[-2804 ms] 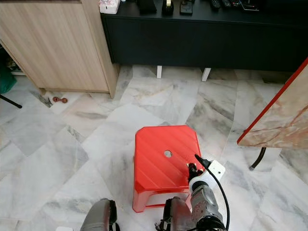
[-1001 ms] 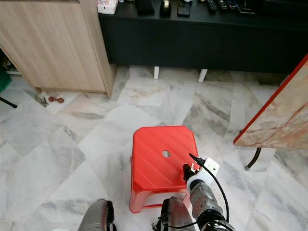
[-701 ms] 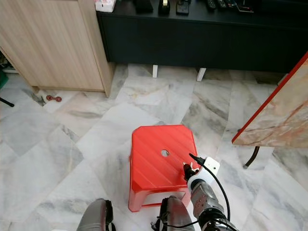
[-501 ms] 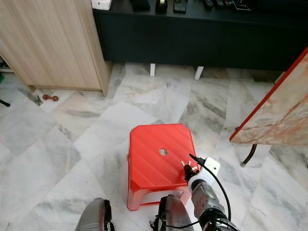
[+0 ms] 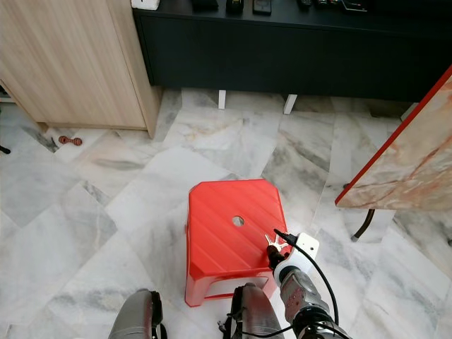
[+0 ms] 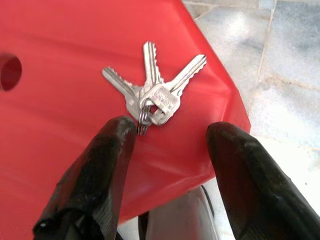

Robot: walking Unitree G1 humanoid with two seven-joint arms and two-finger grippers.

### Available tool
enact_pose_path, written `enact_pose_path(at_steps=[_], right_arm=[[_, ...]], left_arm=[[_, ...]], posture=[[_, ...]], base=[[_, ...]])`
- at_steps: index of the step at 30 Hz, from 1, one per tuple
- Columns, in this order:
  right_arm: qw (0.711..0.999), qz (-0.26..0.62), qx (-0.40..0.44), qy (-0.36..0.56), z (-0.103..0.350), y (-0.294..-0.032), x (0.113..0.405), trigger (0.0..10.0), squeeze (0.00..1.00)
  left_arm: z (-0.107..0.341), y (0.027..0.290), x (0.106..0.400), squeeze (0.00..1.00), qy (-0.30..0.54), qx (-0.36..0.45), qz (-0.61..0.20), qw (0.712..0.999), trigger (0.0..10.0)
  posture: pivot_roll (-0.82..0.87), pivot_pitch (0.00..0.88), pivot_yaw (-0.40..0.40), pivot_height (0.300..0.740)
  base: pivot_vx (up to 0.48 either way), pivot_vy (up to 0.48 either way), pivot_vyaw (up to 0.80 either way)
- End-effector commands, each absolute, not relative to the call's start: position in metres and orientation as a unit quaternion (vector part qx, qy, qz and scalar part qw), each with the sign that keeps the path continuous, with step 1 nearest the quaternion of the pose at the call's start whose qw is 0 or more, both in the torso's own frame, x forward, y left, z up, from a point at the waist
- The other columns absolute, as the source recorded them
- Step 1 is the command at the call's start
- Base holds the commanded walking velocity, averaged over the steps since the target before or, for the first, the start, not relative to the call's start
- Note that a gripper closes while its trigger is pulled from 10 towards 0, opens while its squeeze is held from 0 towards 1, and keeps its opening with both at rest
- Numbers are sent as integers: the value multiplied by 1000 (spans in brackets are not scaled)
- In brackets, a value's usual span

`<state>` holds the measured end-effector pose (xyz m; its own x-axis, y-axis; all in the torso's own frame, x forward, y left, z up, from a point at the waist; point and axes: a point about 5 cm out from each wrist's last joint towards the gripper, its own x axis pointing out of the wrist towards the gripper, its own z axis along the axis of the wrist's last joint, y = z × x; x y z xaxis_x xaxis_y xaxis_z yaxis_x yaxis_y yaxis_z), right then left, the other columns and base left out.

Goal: Hang keys on a hook

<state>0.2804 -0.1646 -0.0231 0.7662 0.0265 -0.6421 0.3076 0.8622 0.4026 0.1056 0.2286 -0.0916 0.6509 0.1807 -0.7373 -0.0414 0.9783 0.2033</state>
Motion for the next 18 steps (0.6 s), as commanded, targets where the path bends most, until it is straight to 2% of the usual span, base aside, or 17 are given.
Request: enact_pose_path(at_steps=[1,6,7,8,9,18], right_arm=[[903,-78,240,349,-28,-167,275,10000,0],[904,-72,232,351,-27,-165,276,9804,0],[904,-73,231,352,-27,-165,276,2980,0],[904,-74,229,352,-27,-165,276,2980,0],[904,-74,229,353,-27,-165,276,0,0],[905,-75,227,351,-27,-167,276,0,0]], left_arm=[[-104,194,87,0,447,56,15,893,10000],[-104,195,87,0,446,56,16,893,10000],[-104,195,87,0,447,56,17,893,10000],[-104,195,87,0,447,56,18,893,10000],[-104,195,86,0,447,56,18,893,10000],[-103,195,85,0,445,56,18,894,10000]], posture=[[69,278,-164,634],[71,279,-164,634],[71,279,-164,634],[71,279,-164,634],[72,280,-165,634],[70,284,-164,634]], base=[[0,0,0],[0,0,0],[0,0,0],[0,0,0],[0,0,0],[0,0,0]])
